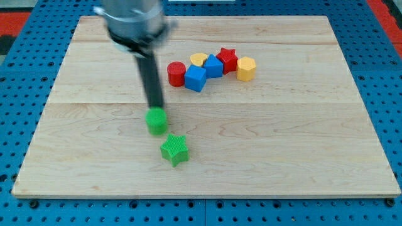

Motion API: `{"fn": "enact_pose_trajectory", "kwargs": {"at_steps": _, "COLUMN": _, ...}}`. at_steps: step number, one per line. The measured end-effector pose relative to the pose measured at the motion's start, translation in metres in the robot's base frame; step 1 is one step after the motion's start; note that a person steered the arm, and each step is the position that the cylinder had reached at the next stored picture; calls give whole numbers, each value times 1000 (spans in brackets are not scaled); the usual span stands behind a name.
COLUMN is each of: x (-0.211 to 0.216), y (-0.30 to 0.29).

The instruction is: Move the red circle to the top centre of the board

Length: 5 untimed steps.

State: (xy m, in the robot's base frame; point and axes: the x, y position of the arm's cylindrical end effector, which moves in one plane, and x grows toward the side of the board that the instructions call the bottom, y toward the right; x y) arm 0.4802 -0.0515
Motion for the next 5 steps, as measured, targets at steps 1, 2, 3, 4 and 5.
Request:
{"fn": "enact_pose_trajectory", "kwargs": {"at_steps": 1, "x": 31, "y": 25}}
{"fn": "enact_pose_trajectory", "kwargs": {"at_steps": 2, "x": 10, "y": 11}}
{"fn": "enact_pose_trajectory", "kwargs": {"at_steps": 3, "x": -12, "y": 13}}
{"fn": "enact_pose_trajectory", "kwargs": {"at_steps": 4, "x": -13, "y": 64}}
{"fn": "enact_pose_trajectory", "kwargs": {"at_steps": 5, "x": -13, "y": 64}}
